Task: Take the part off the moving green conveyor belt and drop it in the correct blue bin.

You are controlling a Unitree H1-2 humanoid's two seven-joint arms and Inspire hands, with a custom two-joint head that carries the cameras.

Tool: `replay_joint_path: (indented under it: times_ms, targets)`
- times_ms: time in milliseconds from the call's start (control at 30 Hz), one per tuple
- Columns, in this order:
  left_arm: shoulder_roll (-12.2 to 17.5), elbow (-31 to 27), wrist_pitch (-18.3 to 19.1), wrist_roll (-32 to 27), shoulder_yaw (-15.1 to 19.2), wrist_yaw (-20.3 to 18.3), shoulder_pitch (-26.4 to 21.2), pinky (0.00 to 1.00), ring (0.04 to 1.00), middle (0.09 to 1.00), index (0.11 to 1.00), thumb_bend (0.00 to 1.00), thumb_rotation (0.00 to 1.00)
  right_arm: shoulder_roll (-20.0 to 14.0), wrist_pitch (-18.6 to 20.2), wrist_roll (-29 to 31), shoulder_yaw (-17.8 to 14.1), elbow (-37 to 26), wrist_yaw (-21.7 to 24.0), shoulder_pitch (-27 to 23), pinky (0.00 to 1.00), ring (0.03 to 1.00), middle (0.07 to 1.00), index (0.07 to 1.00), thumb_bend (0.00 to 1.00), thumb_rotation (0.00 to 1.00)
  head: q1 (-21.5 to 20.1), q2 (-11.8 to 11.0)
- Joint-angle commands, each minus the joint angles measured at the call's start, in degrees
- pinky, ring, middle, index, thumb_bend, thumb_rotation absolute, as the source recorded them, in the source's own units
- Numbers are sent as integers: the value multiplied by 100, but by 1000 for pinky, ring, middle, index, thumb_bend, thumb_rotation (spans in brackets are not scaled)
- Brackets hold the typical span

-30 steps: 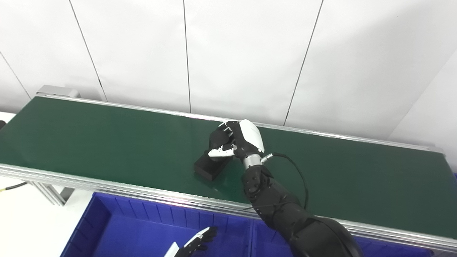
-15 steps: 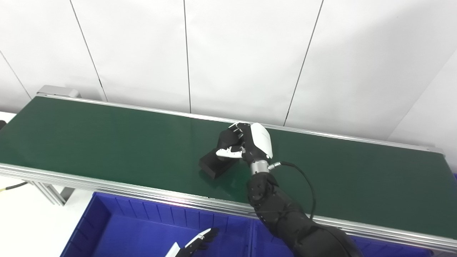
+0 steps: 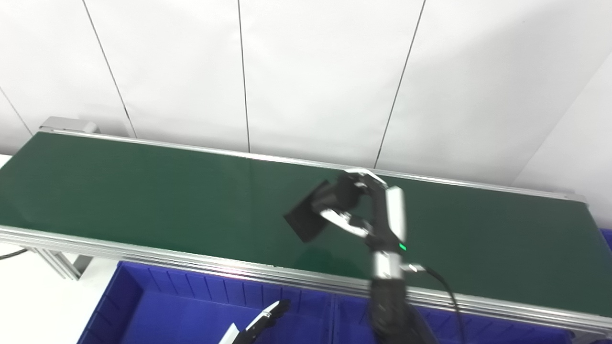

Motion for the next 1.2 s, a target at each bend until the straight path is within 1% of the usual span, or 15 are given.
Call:
replay_joint_path:
  times_ms: [0, 100, 167, 233, 267, 300, 433, 467, 500, 600, 733, 800, 933, 1033, 1167]
  targets:
    - [36, -214, -173, 43, -5, 4, -47, 889, 912, 916, 920, 773, 511, 35, 162, -24, -117, -595, 184, 60, 401, 405, 512, 537, 510, 0, -24, 51]
    - [40, -250, -173, -4, 1, -31, -48, 891, 914, 917, 917, 752, 489, 38, 364, -75, -276, -1199, 354, 495, 396, 409, 512, 533, 511, 0, -44, 116]
    - [76, -325, -173, -47, 30, -100, -20, 896, 918, 921, 918, 743, 480, 50, 510, -191, -361, -1571, 413, 762, 395, 410, 514, 528, 511, 0, -68, 288]
    - [122, -393, -173, -57, 77, -145, 6, 882, 913, 918, 909, 752, 471, 51, 638, -253, -434, -1926, 483, 1060, 393, 413, 520, 520, 511, 0, -78, 336]
    - [144, -444, -173, -72, 109, -179, 25, 878, 911, 918, 911, 754, 464, 48, 691, -243, -466, -2089, 539, 1222, 394, 415, 522, 516, 511, 0, -104, 413]
    - [152, -478, -173, -85, 137, -213, 40, 878, 912, 919, 911, 754, 463, 55, 722, -233, -495, -2188, 591, 1323, 394, 415, 522, 516, 511, 0, -104, 413]
    - [178, -648, -173, -132, 275, -278, 72, 875, 910, 914, 896, 758, 451, -2, 723, -227, -658, -2503, 715, 2054, 393, 414, 520, 518, 511, 0, -169, 690]
    - [189, -681, -172, -118, 291, -277, 63, 862, 901, 909, 893, 748, 450, -4, 754, -235, -704, -2538, 731, 2203, 394, 416, 522, 513, 511, 0, -171, 704]
    - [200, -718, -172, -79, 310, -260, 43, 855, 897, 906, 892, 742, 450, -28, 778, -279, -759, -2537, 733, 2377, 394, 416, 523, 511, 511, 0, -190, 788]
    - [206, -799, -172, -10, 376, -269, 11, 829, 876, 891, 883, 759, 476, -68, 800, -412, -881, -2484, 731, 2675, 396, 414, 524, 510, 511, 0, -225, 904]
    - [178, -901, -173, -130, 521, -520, 10, 839, 885, 898, 890, 778, 492, -54, 870, -650, -998, -2312, 673, 2852, 381, 399, 526, 521, 510, 0, -234, 1003]
    - [146, -945, -172, -209, 600, -660, 14, 849, 892, 900, 890, 772, 476, -50, 901, -732, -1025, -2131, 660, 2883, 364, 395, 527, 519, 510, 0, -225, 1029]
    - [52, -1005, -170, -270, 763, -861, 45, 845, 889, 892, 881, 779, 462, -47, 999, -661, -1014, -1815, 801, 2896, 400, 408, 520, 522, 510, 0, -191, 1047]
    - [10, -1029, -169, -228, 853, -921, 63, 836, 883, 888, 876, 780, 461, 6, 1041, -722, -1018, -1497, 730, 2838, 408, 408, 517, 522, 511, 0, -190, 1047]
    - [-4, -1078, -172, -191, 959, -1034, 85, 823, 877, 888, 878, 773, 466, 135, 1259, -773, -1056, -1094, 640, 2643, 448, 404, 504, 539, 510, 0, -192, 1048]
